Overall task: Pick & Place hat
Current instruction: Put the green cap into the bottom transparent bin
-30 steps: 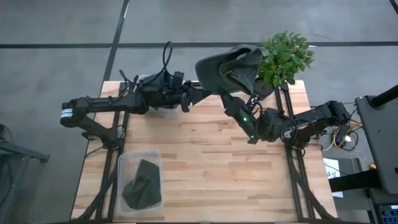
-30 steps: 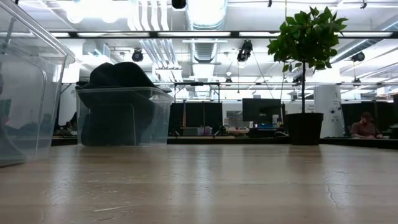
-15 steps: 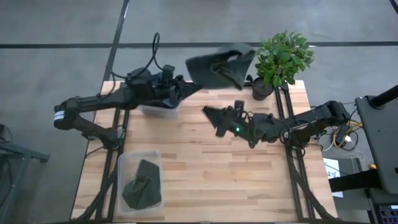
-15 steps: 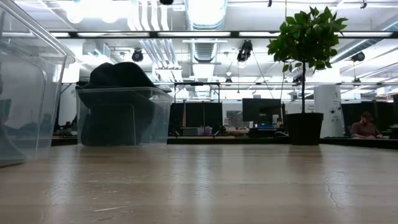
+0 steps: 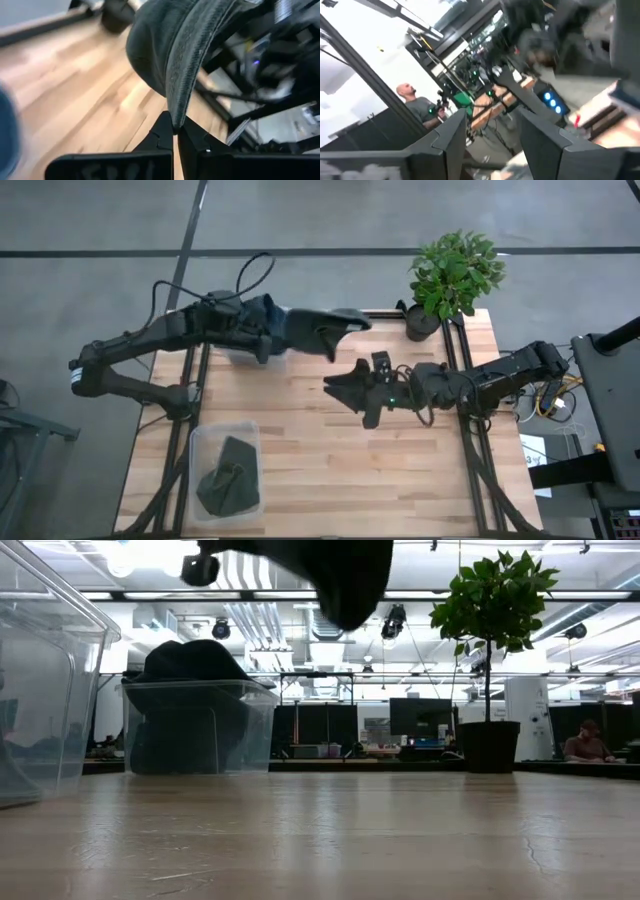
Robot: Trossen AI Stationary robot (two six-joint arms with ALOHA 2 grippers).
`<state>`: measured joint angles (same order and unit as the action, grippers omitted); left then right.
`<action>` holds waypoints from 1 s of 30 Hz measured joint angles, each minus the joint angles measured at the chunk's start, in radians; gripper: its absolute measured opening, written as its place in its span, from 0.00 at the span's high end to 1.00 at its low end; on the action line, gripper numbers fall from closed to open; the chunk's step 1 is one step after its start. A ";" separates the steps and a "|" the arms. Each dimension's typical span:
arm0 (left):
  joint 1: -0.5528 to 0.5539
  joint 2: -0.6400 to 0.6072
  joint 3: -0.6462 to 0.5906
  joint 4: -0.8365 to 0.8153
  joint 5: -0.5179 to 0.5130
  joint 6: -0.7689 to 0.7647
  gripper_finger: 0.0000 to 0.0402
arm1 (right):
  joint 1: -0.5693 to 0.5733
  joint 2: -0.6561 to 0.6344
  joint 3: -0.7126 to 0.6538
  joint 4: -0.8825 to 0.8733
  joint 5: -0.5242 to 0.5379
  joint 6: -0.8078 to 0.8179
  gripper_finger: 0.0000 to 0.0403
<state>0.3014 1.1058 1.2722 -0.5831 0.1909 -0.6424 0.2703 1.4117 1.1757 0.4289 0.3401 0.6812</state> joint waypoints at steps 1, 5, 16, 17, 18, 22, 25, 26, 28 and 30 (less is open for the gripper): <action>0.000 -0.005 0.003 -0.041 0.002 -0.003 0.99 | 0.000 -0.005 0.012 -0.001 0.002 -0.020 0.59; 0.000 -0.014 0.031 -0.198 0.081 -0.007 0.99 | 0.001 -0.023 0.096 -0.067 0.047 -0.137 0.60; -0.004 0.028 0.089 -0.516 0.317 -0.014 0.99 | -0.019 0.044 0.621 -1.076 0.284 -0.143 0.54; -0.004 0.035 0.089 -0.532 0.323 -0.014 0.99 | -0.029 0.059 0.662 -1.119 0.269 -0.135 0.53; -0.004 0.041 0.089 -0.542 0.333 -0.023 0.99 | -0.040 0.077 0.700 -1.163 0.254 -0.133 0.52; -0.014 0.067 0.091 -0.540 0.407 -0.020 0.99 | -0.095 0.167 0.837 -1.316 0.135 -0.119 0.49; -0.026 0.086 0.093 -0.537 0.427 -0.006 0.99 | -0.139 0.246 0.918 -1.418 0.021 -0.108 0.47; -0.029 0.091 0.093 -0.537 0.425 -0.001 0.99 | -0.152 0.270 0.943 -1.443 -0.017 -0.108 0.47; -0.033 0.099 0.093 -0.538 0.419 0.005 0.99 | -0.174 0.316 0.993 -1.480 -0.080 -0.110 0.46; -0.035 0.105 0.093 -0.537 0.419 0.013 0.99 | -0.187 0.356 1.034 -1.507 -0.136 -0.112 0.46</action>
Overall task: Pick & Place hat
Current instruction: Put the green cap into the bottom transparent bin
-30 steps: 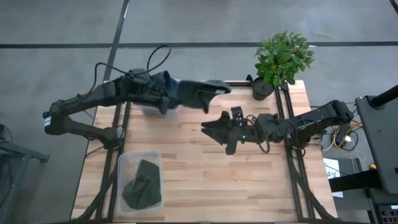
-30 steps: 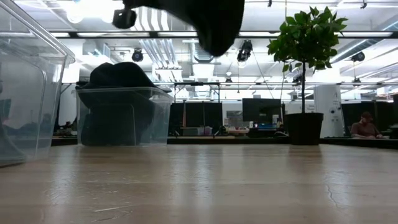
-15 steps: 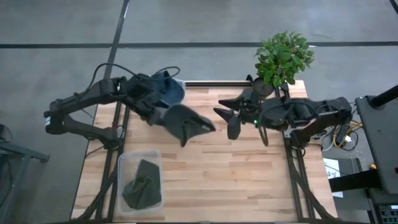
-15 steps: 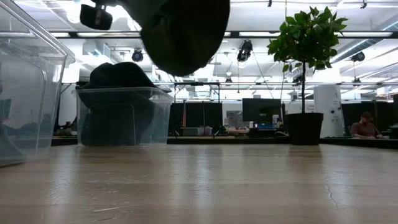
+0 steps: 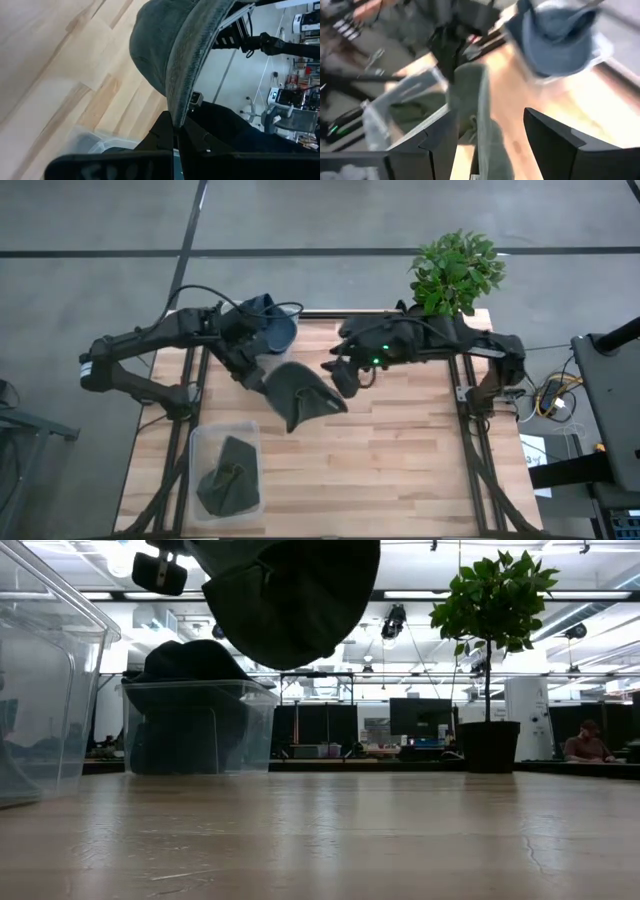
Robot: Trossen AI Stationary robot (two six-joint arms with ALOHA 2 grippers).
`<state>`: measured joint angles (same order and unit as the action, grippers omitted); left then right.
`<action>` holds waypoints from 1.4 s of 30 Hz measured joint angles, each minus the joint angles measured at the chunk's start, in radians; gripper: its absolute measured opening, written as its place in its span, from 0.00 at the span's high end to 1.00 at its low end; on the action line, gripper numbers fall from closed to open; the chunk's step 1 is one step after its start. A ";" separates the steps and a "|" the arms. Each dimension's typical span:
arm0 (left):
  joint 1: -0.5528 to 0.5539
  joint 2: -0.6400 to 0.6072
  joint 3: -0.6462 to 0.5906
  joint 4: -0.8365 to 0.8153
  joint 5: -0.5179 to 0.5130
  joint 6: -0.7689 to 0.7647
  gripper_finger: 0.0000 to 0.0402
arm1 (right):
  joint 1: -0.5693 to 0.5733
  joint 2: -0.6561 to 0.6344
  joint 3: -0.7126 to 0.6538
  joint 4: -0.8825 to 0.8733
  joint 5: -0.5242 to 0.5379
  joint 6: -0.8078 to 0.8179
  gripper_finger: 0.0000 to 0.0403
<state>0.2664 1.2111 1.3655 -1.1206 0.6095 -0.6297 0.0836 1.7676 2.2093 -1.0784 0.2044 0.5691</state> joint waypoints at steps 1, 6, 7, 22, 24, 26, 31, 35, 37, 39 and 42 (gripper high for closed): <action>0.000 0.002 0.000 0.001 0.001 0.000 0.99 | -0.006 0.019 0.015 -0.009 -0.034 -0.001 0.46; -0.001 0.001 0.000 0.007 0.001 0.000 0.99 | -0.013 0.110 0.062 -0.048 -0.097 -0.045 0.46; -0.001 0.000 0.000 0.007 0.000 0.000 0.99 | -0.013 0.124 0.064 -0.052 -0.102 -0.047 0.45; -0.009 -0.007 0.000 0.013 -0.002 0.001 0.99 | -0.029 0.193 0.069 -0.115 -0.101 -0.044 0.87; -0.009 -0.007 0.000 0.014 -0.003 0.003 0.99 | -0.030 0.193 0.069 -0.117 -0.077 -0.031 0.94; -0.009 -0.008 0.000 0.022 -0.008 0.004 0.99 | -0.030 0.192 0.069 -0.117 -0.062 -0.022 0.96; -0.008 -0.019 0.000 0.064 -0.035 -0.004 0.94 | -0.030 0.180 0.074 -0.123 -0.047 0.003 0.97; -0.006 -0.033 0.000 0.128 -0.062 -0.019 0.86 | -0.031 0.169 0.074 -0.070 -0.041 0.017 0.97; -0.005 -0.040 0.000 0.138 -0.063 -0.029 0.82 | -0.030 0.167 0.074 -0.067 -0.043 0.031 0.98; 0.002 -0.054 0.000 0.141 -0.072 -0.030 0.79 | -0.030 0.160 0.074 -0.064 -0.040 0.049 0.98; 0.004 -0.069 0.000 0.145 -0.110 -0.035 0.75 | -0.030 0.150 0.074 -0.065 -0.021 0.093 0.98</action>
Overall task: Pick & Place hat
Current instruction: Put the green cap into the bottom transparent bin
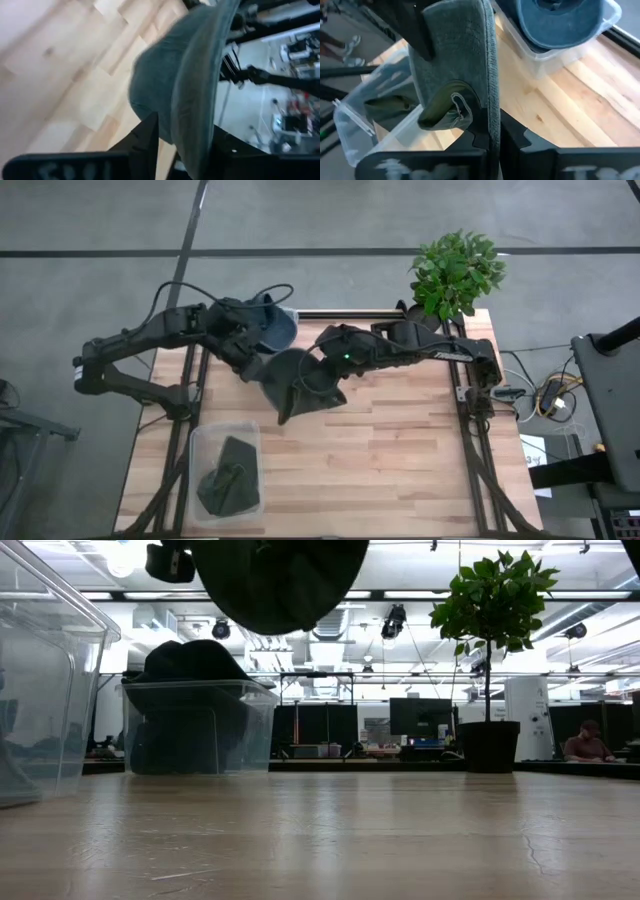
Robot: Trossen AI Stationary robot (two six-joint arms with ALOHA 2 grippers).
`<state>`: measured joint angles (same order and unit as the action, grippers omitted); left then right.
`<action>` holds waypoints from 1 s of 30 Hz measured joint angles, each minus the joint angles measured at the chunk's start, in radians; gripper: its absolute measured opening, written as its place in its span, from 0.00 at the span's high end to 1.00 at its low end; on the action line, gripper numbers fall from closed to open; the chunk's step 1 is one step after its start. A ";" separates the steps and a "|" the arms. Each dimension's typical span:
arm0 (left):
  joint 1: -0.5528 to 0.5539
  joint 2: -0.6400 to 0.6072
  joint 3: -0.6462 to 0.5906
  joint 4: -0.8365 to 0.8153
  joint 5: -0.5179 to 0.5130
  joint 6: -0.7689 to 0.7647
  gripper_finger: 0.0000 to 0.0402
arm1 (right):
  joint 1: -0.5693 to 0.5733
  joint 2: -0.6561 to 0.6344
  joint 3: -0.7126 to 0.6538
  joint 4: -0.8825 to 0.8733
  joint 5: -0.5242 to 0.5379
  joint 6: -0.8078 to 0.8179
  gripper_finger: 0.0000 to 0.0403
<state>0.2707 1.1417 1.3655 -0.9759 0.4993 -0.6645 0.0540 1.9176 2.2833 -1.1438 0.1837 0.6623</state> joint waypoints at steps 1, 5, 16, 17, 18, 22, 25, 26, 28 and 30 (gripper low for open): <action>0.001 -0.005 0.000 0.002 -0.018 -0.001 0.74 | 0.000 -0.005 0.000 -0.003 0.006 0.018 0.98; 0.018 -0.055 0.000 0.020 -0.098 -0.010 0.71 | 0.000 -0.028 0.000 -0.008 0.074 0.070 0.98; 0.029 -0.248 0.000 0.166 -0.508 -0.051 0.70 | -0.002 -0.067 0.000 0.054 0.218 0.093 0.98; 0.029 -0.261 0.000 0.165 -0.524 -0.051 0.70 | -0.005 -0.068 0.000 0.075 0.220 0.090 0.98; 0.029 -0.271 0.000 0.167 -0.541 -0.051 0.70 | -0.007 -0.068 0.000 0.101 0.223 0.090 0.98; 0.029 -0.304 -0.002 0.214 -0.554 -0.037 0.70 | -0.036 -0.068 0.000 0.161 0.228 0.102 0.98; 0.029 -0.319 -0.004 0.236 -0.554 -0.021 0.70 | -0.060 -0.068 0.000 0.187 0.230 0.100 0.98; 0.029 -0.322 -0.004 0.243 -0.554 -0.010 0.70 | -0.067 -0.068 0.000 0.200 0.230 0.096 0.98; 0.029 -0.324 -0.004 0.256 -0.554 0.011 0.70 | -0.080 -0.068 0.000 0.222 0.230 0.090 0.98; 0.028 -0.324 -0.005 0.276 -0.543 0.018 0.70 | -0.094 -0.068 0.000 0.239 0.221 0.087 0.98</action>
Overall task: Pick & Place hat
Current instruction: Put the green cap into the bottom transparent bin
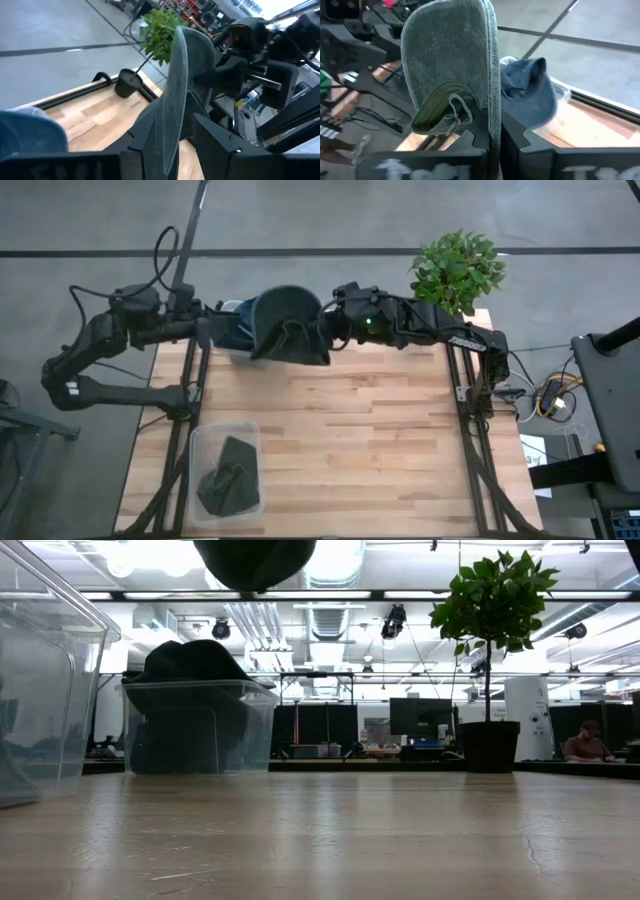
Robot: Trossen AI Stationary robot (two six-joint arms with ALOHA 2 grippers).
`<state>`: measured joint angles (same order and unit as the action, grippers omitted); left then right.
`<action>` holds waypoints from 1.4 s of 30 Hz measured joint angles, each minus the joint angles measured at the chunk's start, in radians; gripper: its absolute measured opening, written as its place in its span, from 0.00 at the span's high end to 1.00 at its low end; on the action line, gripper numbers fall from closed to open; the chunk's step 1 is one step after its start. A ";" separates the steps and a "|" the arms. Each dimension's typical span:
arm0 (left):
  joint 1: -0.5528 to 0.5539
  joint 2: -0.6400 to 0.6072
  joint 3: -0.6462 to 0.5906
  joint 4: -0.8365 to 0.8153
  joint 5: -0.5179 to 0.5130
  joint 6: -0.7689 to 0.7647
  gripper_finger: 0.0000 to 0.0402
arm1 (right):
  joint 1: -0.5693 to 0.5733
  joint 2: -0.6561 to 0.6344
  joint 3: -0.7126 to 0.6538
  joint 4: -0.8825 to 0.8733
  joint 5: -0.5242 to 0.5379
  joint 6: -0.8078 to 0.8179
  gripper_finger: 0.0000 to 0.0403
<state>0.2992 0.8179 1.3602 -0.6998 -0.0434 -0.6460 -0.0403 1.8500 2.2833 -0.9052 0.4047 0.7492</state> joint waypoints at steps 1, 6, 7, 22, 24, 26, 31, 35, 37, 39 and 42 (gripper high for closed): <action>0.000 0.002 -0.003 0.014 0.000 0.000 0.70 | -0.007 0.000 0.000 0.014 -0.014 -0.004 0.98; 0.000 0.032 -0.011 0.074 0.005 0.003 0.70 | -0.027 0.011 0.000 0.058 -0.069 -0.015 0.98; 0.000 0.037 -0.011 0.071 0.007 0.008 0.70 | -0.027 0.013 0.000 0.055 -0.069 -0.015 0.98; 0.001 0.068 -0.024 0.052 0.029 -0.020 0.96 | -0.025 0.015 0.000 0.059 -0.074 -0.054 0.97; 0.001 0.070 -0.024 0.054 0.035 -0.038 0.97 | -0.025 0.015 0.000 0.071 -0.068 -0.065 0.96; 0.001 0.064 -0.024 0.039 0.055 -0.073 0.98 | -0.025 0.015 0.000 0.083 -0.065 -0.069 0.93; 0.000 0.041 0.008 -0.069 0.111 -0.166 0.99 | -0.024 0.014 0.000 0.080 -0.066 -0.147 0.82; 0.000 0.023 0.061 -0.213 0.155 -0.286 0.99 | -0.024 0.010 0.000 0.074 -0.069 -0.195 0.71; 0.000 0.020 0.100 -0.306 0.185 -0.350 0.99 | -0.024 0.008 0.000 0.061 -0.063 -0.227 0.66; -0.002 0.018 0.150 -0.409 0.205 -0.396 0.99 | -0.027 0.006 0.000 0.036 -0.053 -0.255 0.62; -0.001 0.017 0.218 -0.575 0.211 -0.482 0.99 | -0.027 0.006 0.000 -0.013 0.001 -0.297 0.57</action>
<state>0.2977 0.8352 1.5778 -1.2746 0.1672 -1.1284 -0.0675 1.8561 2.2833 -0.9182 0.4058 0.4517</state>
